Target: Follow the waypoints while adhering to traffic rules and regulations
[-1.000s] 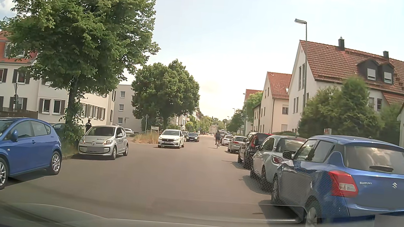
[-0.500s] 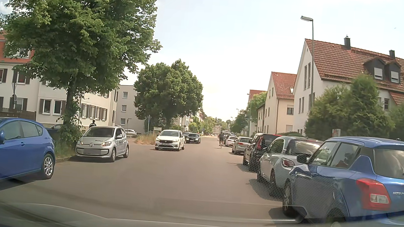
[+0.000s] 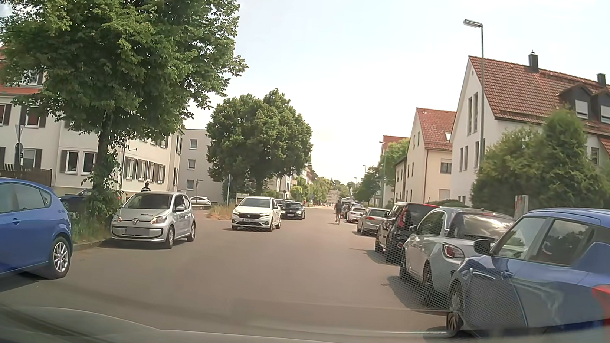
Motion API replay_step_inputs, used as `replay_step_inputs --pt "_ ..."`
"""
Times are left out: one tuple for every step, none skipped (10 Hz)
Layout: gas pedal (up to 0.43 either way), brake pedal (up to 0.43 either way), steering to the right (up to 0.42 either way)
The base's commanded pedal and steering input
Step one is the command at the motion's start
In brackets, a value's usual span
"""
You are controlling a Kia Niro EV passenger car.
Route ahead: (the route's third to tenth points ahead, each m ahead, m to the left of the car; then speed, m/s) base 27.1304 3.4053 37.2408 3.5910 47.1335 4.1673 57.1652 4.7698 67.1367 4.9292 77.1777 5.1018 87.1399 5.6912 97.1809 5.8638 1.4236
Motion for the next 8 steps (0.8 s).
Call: replay_step_inputs --pt "0.169 0.000 -0.065" --pt "0.169 0.000 -0.053" --pt "0.169 0.000 -0.045" --pt "0.169 0.000 -0.039" --pt "0.169 0.000 -0.030" --pt "0.169 0.000 -0.018" --pt "0.169 0.000 -0.010" --pt "0.169 0.000 -0.009"
